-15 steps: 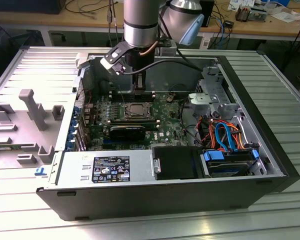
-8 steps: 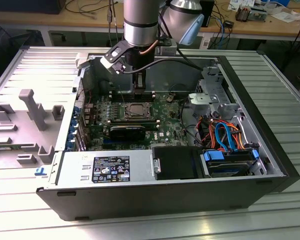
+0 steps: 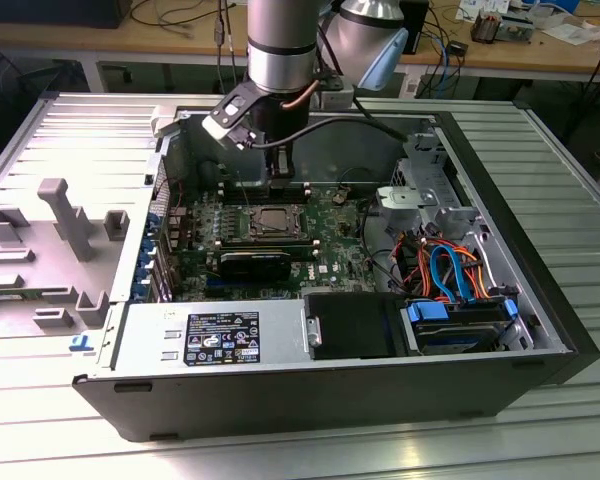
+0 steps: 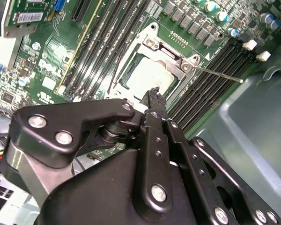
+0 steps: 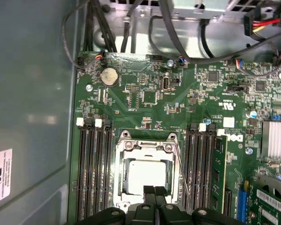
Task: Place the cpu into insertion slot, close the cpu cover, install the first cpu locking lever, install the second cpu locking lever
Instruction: 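Install the first cpu locking lever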
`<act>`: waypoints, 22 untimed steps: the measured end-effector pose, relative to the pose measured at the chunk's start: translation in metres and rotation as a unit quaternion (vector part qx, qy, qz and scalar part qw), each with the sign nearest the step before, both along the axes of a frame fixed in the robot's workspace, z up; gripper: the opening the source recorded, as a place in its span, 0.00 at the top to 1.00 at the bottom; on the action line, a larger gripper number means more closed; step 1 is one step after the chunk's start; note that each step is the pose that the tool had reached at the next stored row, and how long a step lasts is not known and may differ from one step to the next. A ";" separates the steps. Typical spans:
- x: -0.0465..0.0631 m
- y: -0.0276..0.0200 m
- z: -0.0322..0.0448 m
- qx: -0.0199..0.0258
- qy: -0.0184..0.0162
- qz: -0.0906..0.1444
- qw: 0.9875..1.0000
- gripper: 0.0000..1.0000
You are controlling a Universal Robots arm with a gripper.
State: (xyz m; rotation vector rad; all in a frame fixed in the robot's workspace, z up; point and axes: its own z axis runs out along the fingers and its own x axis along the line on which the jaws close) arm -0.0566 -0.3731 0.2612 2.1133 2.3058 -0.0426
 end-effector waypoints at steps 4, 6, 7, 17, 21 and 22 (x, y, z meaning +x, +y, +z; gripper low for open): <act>0.000 0.0000 0.0000 0.000 0.000 0.047 0.999 0.89; 0.000 0.0000 0.0000 0.000 0.000 0.078 0.997 0.89; 0.000 0.0000 0.0000 0.000 0.000 0.090 0.996 0.89; 0.000 0.0000 0.0000 0.000 0.000 0.178 0.984 0.89; 0.000 0.0000 0.0000 0.000 0.000 0.223 0.975 0.89; 0.000 0.0000 0.0000 0.000 0.000 0.230 0.973 0.89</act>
